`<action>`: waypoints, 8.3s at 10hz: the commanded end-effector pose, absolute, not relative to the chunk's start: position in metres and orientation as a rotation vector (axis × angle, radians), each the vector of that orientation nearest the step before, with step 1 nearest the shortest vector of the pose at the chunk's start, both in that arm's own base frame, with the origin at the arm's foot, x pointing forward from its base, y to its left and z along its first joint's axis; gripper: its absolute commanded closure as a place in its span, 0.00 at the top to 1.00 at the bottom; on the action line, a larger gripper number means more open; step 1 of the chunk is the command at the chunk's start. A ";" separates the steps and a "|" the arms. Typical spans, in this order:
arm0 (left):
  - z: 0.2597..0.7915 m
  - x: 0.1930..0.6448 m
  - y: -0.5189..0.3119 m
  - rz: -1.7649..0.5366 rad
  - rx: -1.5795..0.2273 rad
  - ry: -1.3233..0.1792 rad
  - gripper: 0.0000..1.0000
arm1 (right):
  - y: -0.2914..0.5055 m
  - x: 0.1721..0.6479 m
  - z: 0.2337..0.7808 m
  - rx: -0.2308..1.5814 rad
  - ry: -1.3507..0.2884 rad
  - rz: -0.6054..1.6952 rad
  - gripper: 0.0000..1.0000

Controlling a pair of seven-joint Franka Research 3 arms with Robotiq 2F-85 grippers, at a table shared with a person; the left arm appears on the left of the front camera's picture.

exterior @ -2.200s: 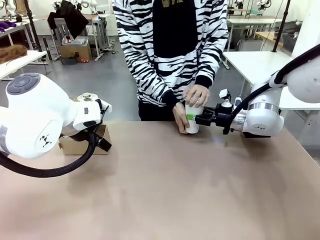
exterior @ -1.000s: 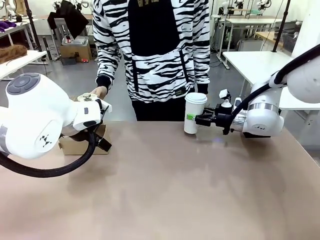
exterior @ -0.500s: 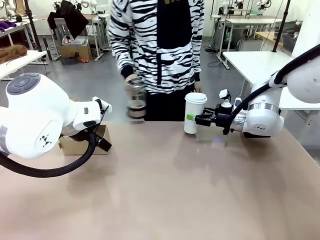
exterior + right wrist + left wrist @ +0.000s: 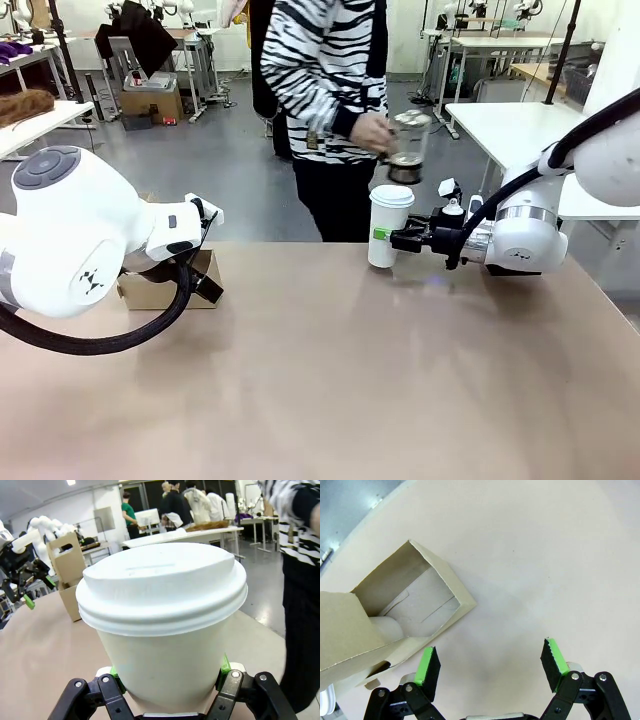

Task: Pour a drink into a cup and package it in a carrier.
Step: When a person places the Paper Cup Lid on the 600 ml Paper Cup , lift the 600 ml Paper Cup, then position the Cup Carrier in the center of the table.

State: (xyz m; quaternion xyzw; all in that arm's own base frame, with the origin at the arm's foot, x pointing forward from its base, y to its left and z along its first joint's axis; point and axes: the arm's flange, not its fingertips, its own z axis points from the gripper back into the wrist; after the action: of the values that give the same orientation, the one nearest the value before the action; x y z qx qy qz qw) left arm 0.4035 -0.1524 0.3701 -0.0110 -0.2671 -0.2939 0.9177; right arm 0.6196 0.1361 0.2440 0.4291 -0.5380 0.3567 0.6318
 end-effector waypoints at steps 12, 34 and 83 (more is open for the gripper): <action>0.371 0.403 -0.152 -0.604 -0.025 -0.550 1.00 | 0.139 0.619 0.248 0.988 -1.234 0.813 0.76; 0.371 0.403 -0.152 -0.604 -0.025 -0.550 1.00 | 0.139 0.619 0.248 0.988 -1.234 0.813 0.76; 0.420 0.389 -0.148 -0.519 -0.007 -0.584 1.00 | 0.105 0.449 0.541 0.836 -1.272 0.997 0.76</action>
State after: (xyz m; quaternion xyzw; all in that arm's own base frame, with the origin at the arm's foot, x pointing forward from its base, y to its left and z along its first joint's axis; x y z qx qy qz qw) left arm 0.4022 -0.1467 0.3937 -0.0096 -0.2818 -0.2765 0.9187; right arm 0.4470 0.1029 0.5365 0.3621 -0.5434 0.4338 0.6208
